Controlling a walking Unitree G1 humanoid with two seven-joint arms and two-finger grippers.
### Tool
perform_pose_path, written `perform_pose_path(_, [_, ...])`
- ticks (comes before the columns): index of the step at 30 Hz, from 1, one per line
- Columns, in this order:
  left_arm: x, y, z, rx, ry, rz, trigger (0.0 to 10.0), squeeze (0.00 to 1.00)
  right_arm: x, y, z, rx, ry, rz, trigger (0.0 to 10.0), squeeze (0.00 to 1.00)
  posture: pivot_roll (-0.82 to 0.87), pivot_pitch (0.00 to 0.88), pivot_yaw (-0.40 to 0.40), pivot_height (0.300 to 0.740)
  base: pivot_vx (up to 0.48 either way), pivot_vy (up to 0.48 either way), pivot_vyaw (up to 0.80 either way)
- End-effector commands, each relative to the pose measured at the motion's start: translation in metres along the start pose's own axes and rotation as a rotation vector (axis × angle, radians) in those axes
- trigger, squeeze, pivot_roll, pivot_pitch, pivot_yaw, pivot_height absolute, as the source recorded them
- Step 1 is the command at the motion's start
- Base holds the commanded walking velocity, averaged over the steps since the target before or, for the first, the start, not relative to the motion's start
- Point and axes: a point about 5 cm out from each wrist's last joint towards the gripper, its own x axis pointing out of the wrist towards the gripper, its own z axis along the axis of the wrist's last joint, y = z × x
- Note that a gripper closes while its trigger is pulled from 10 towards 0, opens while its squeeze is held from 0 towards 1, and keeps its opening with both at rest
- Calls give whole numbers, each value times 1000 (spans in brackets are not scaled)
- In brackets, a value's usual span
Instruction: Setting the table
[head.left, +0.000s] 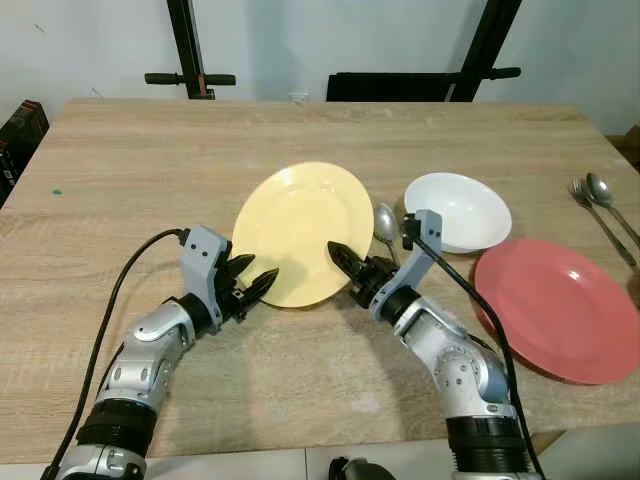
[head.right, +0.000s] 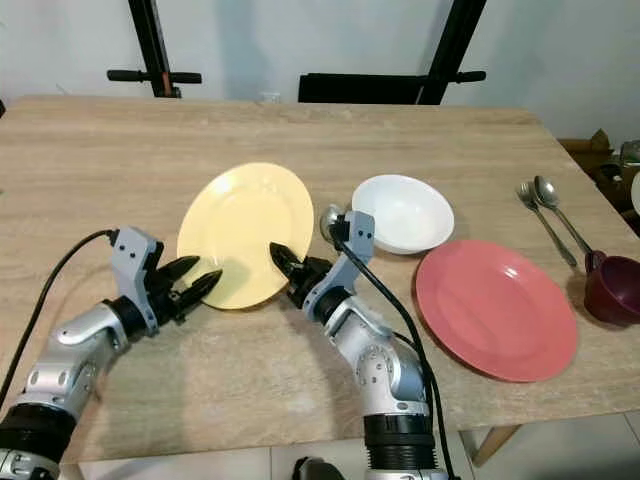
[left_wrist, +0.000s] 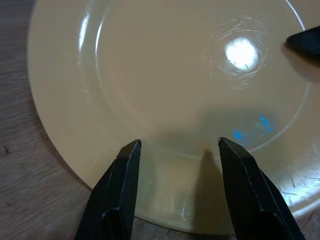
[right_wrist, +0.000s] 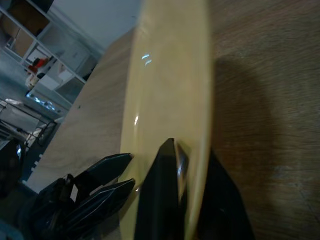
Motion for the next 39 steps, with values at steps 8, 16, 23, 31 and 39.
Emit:
perform_pose_path(8, [-2,-4,23,-18,-42,-28,10000,0,0,-1,4,16,-32,0,0,0,-84,79,15,740,0,0,0])
perform_pose_path(16, [-40,-11,101,20,-244,-61,10000,0,-12,1,24,-50,-178,-40,10000,0,-57,64,44,740,0,0,0])
perform_pose_path(23, [-68,3,98,38,-198,91,10000,0,-33,8,51,-143,-373,-100,10000,0,-49,54,57,740,0,0,0])
perform_pose_path(31, [-67,13,67,135,-77,339,10000,0,-44,24,67,-337,-503,-165,10000,0,-65,33,64,740,0,0,0])
perform_pose_path(39, [-56,0,57,146,-34,432,10000,0,-46,22,78,-318,-575,-244,10000,0,-70,4,56,740,0,0,0])
